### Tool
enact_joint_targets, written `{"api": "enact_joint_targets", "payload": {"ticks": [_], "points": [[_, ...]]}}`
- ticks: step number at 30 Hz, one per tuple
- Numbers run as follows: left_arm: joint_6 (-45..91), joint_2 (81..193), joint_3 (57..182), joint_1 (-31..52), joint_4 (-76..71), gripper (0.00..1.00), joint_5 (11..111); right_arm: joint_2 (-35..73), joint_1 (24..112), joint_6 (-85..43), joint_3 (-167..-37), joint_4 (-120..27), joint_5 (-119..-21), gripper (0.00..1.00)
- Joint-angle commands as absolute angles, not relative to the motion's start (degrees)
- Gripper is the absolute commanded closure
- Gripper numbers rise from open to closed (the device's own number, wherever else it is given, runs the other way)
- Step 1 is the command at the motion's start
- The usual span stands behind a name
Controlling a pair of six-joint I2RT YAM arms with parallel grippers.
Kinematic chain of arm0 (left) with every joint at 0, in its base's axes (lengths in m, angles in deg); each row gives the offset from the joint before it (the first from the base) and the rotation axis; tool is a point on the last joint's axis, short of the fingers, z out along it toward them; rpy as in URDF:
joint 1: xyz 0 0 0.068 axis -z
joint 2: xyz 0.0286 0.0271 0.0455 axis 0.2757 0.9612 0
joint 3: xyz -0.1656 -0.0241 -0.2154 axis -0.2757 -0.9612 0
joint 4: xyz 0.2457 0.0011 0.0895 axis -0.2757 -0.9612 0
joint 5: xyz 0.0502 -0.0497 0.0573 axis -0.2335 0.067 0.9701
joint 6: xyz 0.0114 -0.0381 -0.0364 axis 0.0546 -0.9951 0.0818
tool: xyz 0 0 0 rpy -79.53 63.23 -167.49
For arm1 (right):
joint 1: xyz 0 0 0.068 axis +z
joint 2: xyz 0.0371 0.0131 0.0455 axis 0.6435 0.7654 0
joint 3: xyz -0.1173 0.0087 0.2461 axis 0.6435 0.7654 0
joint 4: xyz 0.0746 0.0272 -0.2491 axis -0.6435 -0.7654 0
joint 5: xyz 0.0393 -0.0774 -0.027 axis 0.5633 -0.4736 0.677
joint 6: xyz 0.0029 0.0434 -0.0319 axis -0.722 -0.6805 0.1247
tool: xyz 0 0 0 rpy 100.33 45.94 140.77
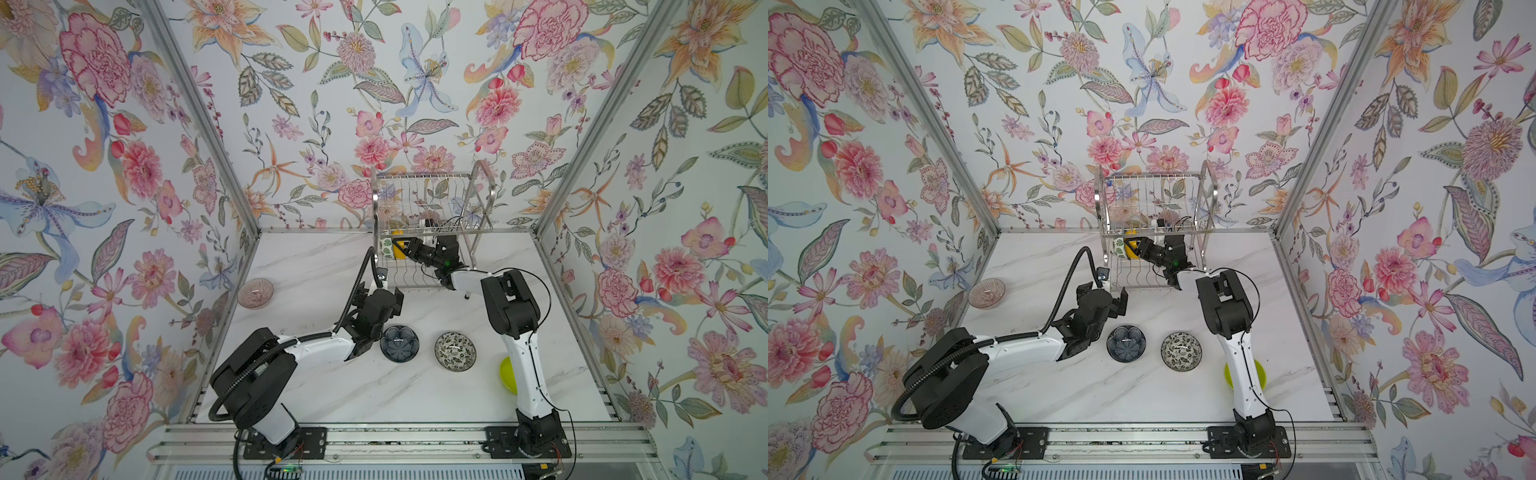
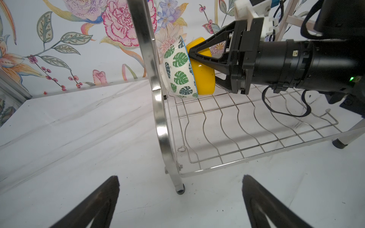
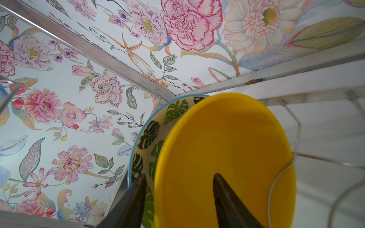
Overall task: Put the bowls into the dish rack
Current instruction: 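Lower the yellow bowl upright against the leaf bowl with the right gripper, then open the right gripper and draw it back from the rack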
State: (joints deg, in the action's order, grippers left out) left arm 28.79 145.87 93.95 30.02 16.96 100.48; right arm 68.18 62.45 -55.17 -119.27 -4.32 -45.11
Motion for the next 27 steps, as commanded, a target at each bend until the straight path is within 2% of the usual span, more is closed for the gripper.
{"api": "enact_joint_targets", "payload": {"ticks": [1,13,27], "points": [[28.0,144.8,95.3,29.4,16.2,0.01,100.0,64.0,62.3,-54.2,-118.2,-3.1,-45.7,0.44],[28.3,142.6,95.1,29.4,16.2,0.01,100.3,60.0,62.3,-53.2,-112.2,-1.3,-48.9,0.21],[28.1,140.4,95.6,29.4,14.0,0.01,101.9,53.1,61.3,-51.5,-103.1,0.6,-51.2,0.02]]}}
